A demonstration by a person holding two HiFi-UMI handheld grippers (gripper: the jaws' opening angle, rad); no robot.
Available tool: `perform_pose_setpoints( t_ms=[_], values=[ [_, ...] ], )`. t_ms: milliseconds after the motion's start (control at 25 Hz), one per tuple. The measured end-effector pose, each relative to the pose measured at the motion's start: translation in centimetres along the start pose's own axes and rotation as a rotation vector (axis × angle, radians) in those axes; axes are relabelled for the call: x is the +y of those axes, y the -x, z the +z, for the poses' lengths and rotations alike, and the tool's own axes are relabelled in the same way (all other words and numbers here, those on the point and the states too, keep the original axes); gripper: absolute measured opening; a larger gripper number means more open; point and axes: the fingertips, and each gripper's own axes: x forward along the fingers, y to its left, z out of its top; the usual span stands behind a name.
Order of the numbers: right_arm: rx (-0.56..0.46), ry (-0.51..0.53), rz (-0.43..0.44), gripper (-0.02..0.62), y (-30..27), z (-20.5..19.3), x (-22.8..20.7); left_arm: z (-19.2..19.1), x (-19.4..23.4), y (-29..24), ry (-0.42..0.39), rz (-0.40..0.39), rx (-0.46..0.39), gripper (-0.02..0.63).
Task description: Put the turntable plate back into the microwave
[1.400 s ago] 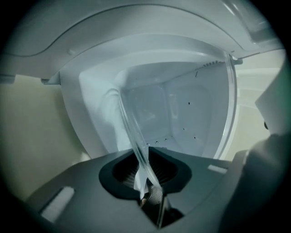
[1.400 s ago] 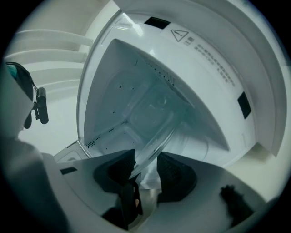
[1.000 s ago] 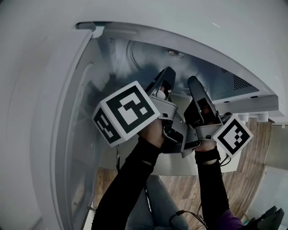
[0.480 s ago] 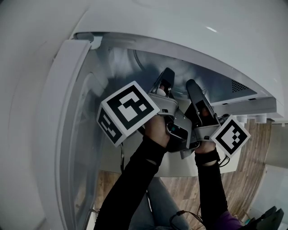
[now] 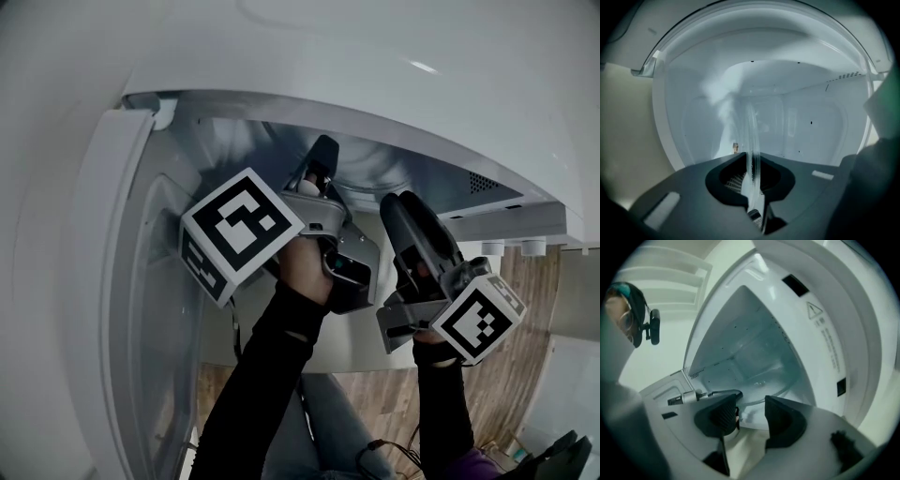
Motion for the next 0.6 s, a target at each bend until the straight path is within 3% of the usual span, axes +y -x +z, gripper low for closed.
perform_pose_setpoints(
  t_ms=[200, 280, 400, 520, 600],
  values=[
    [0.026, 0.119, 0.002, 0.198, 0.1, -0.2, 1.1, -0.1, 0.1, 0.0, -0.004, 0.011, 0.006, 0.031],
    [0.038, 0.103, 0.012, 0.198, 0.0, -0.5, 1.1, -0.1, 0.1, 0.0, -0.006, 0.014, 0.009, 0.031],
    [0.041, -0.005, 0.020, 0.198, 0.0, -1.0, 0.7, -0.1, 0.1, 0.0, -0.008, 0.015, 0.011, 0.031],
    [0.028, 0.063, -0.026, 0.194, -0.1, -1.1, 0.7, -0.1, 0.2, 0.0, -0.008, 0.018, 0.010, 0.031],
    [0.030, 0.107, -0.040, 0.125, -0.2, -1.2, 1.0, -0.1, 0.2, 0.0, -0.010, 0.019, 0.012, 0.031]
  ],
)
